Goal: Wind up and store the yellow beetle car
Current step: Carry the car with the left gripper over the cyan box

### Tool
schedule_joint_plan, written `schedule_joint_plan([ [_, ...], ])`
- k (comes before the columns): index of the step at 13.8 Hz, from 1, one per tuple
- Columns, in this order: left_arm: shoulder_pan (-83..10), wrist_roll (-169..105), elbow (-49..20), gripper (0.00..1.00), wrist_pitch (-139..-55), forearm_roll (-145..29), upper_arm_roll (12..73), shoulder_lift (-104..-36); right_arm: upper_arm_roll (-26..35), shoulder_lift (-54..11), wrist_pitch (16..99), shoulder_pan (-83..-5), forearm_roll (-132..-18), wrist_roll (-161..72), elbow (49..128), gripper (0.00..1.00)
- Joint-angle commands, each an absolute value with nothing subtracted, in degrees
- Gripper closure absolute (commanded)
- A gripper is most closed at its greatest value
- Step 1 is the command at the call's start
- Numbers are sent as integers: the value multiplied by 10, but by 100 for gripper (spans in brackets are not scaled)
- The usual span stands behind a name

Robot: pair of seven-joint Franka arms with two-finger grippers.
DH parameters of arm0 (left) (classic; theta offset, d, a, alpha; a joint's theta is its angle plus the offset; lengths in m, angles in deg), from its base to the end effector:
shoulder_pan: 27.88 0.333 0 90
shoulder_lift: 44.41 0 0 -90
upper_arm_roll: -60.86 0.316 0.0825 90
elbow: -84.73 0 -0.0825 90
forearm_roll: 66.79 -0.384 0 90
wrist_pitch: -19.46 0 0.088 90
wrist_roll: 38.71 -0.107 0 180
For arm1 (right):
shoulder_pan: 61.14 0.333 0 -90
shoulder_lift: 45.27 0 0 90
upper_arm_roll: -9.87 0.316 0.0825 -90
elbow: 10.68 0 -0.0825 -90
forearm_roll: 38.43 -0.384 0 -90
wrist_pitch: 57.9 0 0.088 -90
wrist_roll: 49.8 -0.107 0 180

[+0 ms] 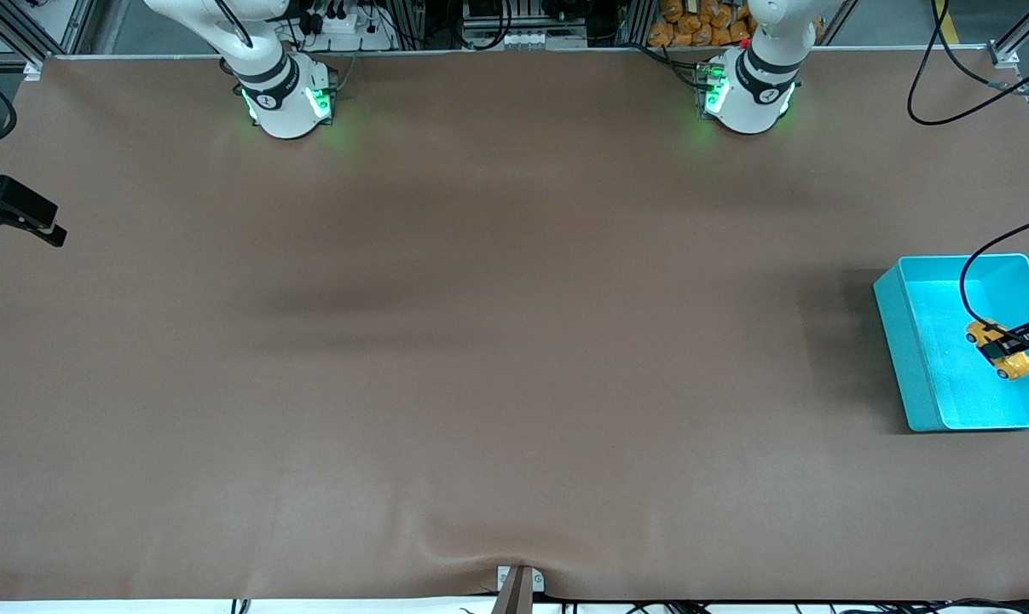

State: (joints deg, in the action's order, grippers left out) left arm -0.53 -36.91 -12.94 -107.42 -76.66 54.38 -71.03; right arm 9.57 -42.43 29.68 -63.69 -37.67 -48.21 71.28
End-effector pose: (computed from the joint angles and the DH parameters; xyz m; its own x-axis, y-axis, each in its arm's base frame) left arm 0.6231 0.2520 0.3293 0.9523 0.3014 0.0484 0.3047 -0.9482 -0.0904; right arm 0.5653 -0.0295 0.6589 0.9986 -0.0225 0.0481 -0.0232 -0.9996 0.0148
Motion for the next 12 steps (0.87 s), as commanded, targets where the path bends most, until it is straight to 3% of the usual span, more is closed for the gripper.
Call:
schedule_joint_plan([
  [1,10,-434,-97,100,-1066,-778,537,-748,98,-433,292,-638,-373,-492,716,0],
  [12,34,-531,-86,100,-1076,-821,541,-825,98,-431,293,-639,-374,-486,704,0],
])
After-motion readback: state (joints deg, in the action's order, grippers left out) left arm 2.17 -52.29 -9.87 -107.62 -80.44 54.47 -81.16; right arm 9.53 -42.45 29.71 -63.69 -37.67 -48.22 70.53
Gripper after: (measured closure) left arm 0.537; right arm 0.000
